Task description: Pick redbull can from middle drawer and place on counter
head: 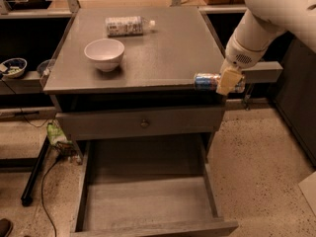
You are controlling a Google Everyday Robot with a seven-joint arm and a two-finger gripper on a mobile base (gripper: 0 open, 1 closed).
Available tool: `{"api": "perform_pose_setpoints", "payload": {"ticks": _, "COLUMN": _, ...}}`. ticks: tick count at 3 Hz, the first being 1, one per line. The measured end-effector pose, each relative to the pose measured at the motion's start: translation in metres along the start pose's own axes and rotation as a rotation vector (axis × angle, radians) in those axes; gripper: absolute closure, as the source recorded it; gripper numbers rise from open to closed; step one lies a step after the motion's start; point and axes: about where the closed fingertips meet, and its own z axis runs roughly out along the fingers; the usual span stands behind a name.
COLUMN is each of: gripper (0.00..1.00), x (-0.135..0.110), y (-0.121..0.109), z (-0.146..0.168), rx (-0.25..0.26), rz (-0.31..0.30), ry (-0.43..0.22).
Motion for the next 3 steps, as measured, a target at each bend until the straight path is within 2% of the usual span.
{"api": "perform_pose_setpoints", "payload": {"ticks": 2, "gripper": 1.00, "x": 0.004, "y": -0.002, "z": 0.001, "rx": 0.015, "rz": 0.007, "ry": -0.012}}
{"api": "perform_pose_setpoints", "payload": {"ticks": 3, "gripper": 1.00, "x": 0.004, "y": -0.027, "z": -0.019, "rx": 0.063, "rz": 0.010, "ry": -0.046}}
